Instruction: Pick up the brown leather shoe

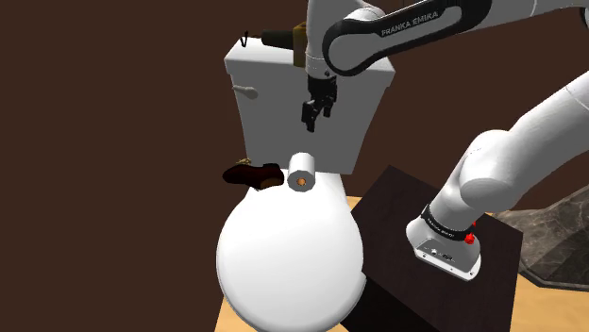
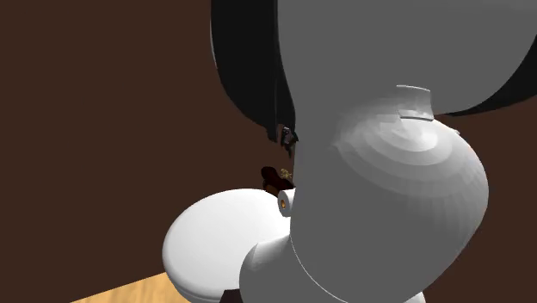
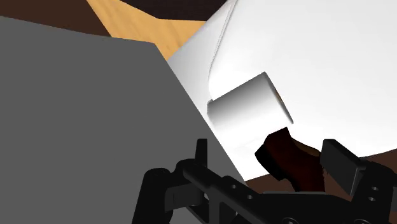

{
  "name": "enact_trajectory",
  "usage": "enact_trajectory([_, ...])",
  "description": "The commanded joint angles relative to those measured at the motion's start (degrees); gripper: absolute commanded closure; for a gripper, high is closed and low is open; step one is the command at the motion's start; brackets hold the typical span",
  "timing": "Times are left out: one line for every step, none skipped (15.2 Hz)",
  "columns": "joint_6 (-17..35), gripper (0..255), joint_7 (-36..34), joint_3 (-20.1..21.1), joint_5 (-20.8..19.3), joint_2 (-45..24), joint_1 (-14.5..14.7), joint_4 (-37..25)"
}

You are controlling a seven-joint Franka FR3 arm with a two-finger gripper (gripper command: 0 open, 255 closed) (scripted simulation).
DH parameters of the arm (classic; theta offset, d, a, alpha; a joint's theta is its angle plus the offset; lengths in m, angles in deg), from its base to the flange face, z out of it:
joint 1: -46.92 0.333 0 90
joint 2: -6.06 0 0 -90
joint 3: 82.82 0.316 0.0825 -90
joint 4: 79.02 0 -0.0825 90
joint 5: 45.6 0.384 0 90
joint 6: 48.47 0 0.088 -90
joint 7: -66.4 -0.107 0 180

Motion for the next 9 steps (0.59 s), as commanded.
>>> enact_trajectory([3.14, 0, -0.94, 0.81, -0.18, -4.13, 0.35, -1.27])
enact_trajectory([4.5, 0, -1.36, 1.15, -0.36, -6.11, 0.5, -1.97])
enact_trajectory([5.81, 0, -1.8, 1.47, -0.57, -8.12, 0.66, -2.75])
enact_trajectory([7.06, 0, -2.24, 1.79, -0.82, -10.15, 0.81, -3.6])
enact_trajectory([8.25, 0, -2.69, 2.08, -1.11, -12.2, 0.98, -4.53])
enact_trajectory([9.38, 0, -3.16, 2.36, -1.45, -14.26, 1.16, -5.53])
enact_trajectory([10.45, 0, -3.63, 2.6, -1.82, -16.33, 1.36, -6.6])
enact_trajectory([11.45, 0, -4.11, 2.83, -2.23, -18.42, 1.58, -7.74])
enact_trajectory([12.39, 0, -4.6, 3.03, -2.66, -20.52, 1.81, -8.96])
